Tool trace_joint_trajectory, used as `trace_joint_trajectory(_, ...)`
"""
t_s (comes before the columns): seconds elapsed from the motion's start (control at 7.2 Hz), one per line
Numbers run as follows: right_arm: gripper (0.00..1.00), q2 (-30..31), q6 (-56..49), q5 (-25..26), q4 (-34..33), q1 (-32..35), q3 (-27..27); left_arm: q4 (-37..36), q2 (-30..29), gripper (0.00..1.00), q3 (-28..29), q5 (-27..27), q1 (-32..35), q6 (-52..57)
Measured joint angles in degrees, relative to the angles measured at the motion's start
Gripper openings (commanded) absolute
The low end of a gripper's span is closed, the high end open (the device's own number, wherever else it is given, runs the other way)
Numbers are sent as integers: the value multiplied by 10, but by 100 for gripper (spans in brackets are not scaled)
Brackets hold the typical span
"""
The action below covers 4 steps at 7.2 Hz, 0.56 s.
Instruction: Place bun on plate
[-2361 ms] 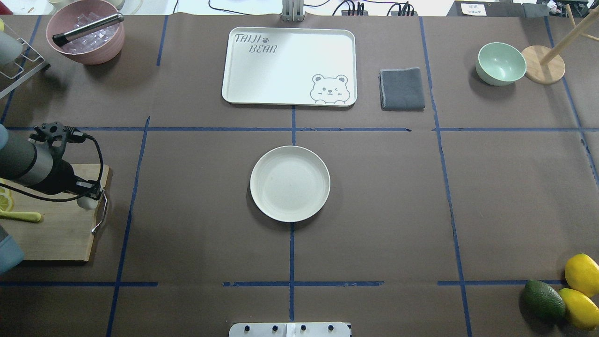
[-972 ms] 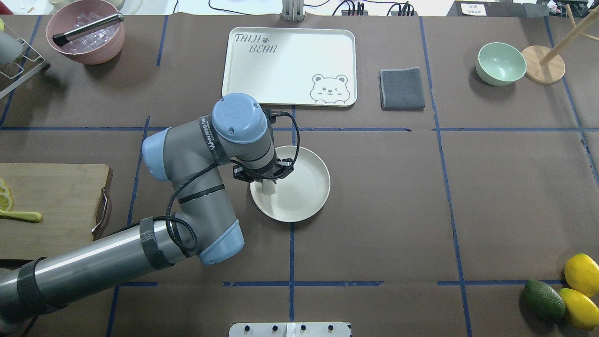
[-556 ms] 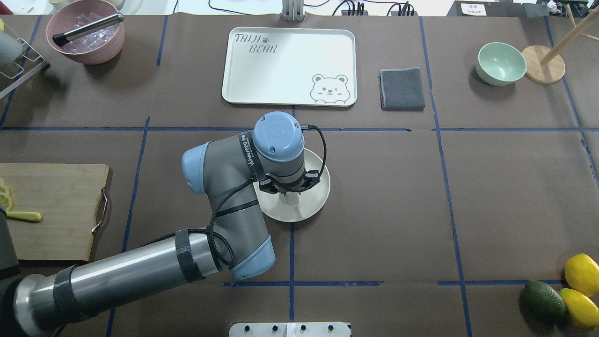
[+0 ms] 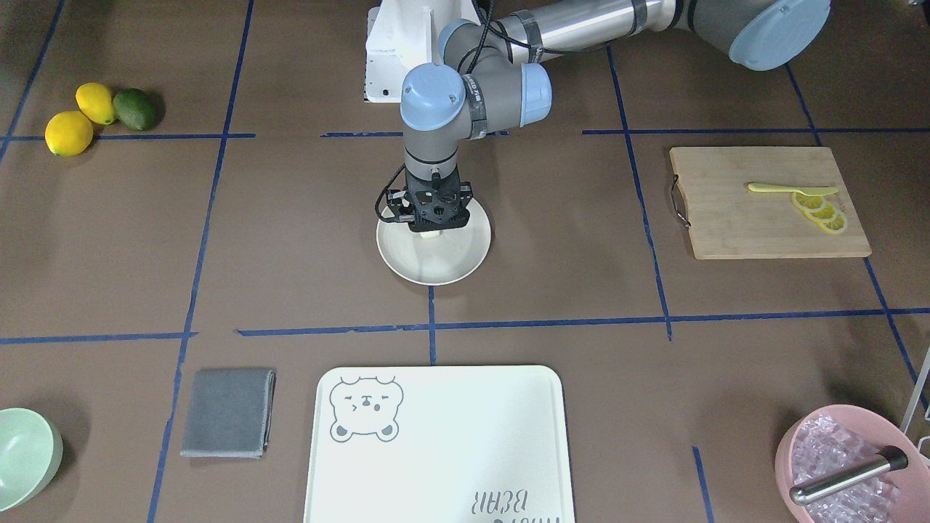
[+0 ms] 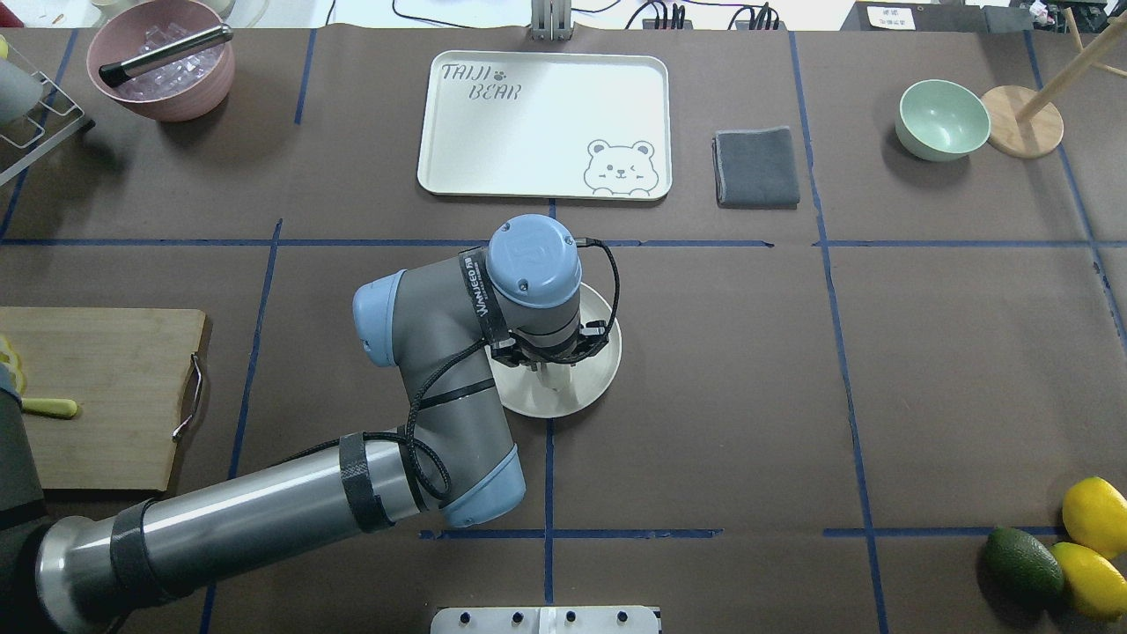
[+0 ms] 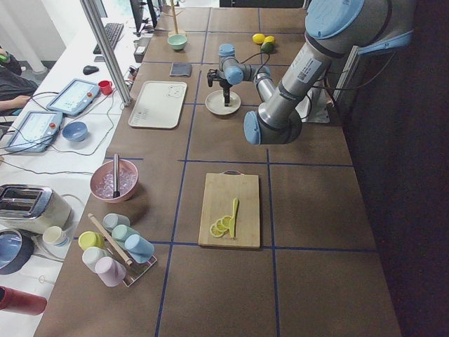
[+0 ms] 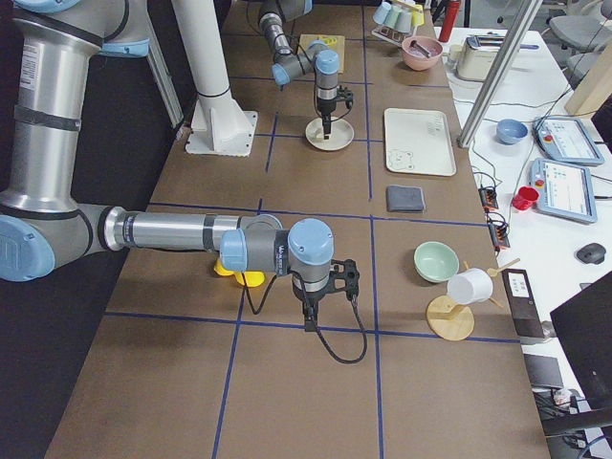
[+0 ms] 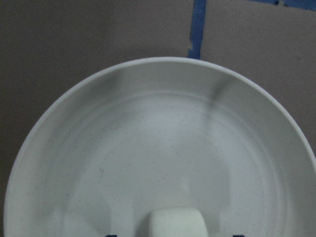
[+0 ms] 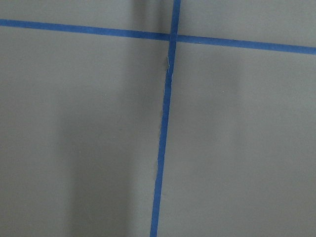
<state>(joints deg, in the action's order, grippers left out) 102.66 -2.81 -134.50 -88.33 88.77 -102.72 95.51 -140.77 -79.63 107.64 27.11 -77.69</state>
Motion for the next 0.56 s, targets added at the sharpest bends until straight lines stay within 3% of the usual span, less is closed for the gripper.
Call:
trace_joint_trajectory(0.28,100,0,0,0,0,0,1,-39,40,100,-64,44,35,62)
trace_joint_trajectory(0.56,100,0,-1,1,0,0,1,-92,155,100,-201,111,99,187)
